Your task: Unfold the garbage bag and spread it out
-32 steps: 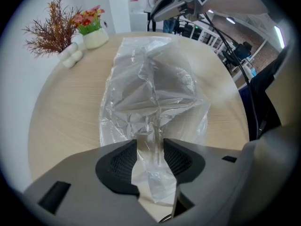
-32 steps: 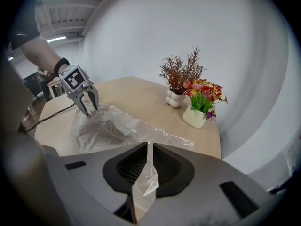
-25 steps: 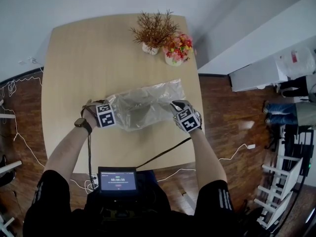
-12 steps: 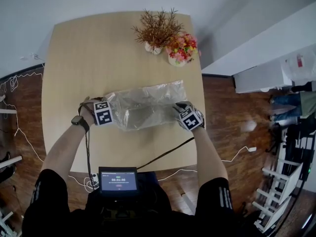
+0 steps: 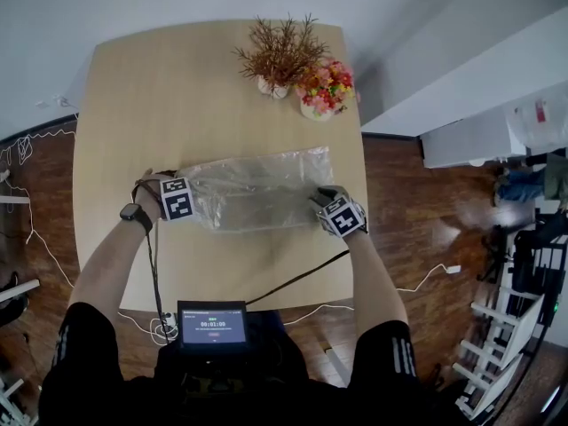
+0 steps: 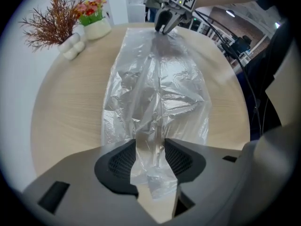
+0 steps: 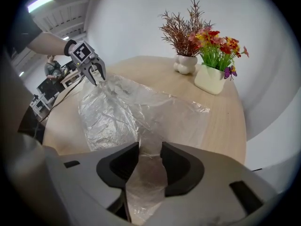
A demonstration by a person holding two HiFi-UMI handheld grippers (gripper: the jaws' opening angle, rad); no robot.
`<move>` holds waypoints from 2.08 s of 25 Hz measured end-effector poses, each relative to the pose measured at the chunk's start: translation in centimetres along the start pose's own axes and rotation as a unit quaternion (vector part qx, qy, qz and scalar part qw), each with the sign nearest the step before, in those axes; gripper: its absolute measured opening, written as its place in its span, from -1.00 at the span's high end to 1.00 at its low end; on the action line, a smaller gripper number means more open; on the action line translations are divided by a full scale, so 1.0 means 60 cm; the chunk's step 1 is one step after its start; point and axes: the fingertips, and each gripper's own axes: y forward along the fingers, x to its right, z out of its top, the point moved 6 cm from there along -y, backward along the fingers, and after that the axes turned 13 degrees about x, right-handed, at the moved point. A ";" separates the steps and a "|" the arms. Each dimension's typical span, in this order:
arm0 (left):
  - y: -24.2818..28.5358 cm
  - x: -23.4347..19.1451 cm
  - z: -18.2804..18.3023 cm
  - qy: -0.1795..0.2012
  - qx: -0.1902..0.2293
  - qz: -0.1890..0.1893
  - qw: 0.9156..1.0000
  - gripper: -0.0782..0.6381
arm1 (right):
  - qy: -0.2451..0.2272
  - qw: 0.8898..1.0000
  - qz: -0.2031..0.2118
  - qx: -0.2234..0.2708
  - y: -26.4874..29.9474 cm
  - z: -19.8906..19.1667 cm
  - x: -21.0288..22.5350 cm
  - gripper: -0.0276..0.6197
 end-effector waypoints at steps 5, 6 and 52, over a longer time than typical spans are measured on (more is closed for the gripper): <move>-0.002 -0.011 -0.005 0.010 -0.017 -0.006 1.000 0.17 | 0.021 1.000 -0.007 0.009 0.003 -0.016 0.006 0.32; -0.002 -0.014 -0.006 0.011 -0.019 -0.008 1.000 0.16 | 0.027 1.000 -0.011 0.012 0.002 -0.018 0.006 0.32; -0.045 -0.033 0.004 -0.019 0.053 -0.023 0.998 -0.12 | 0.059 0.997 -0.048 0.025 0.002 -0.022 -0.009 0.26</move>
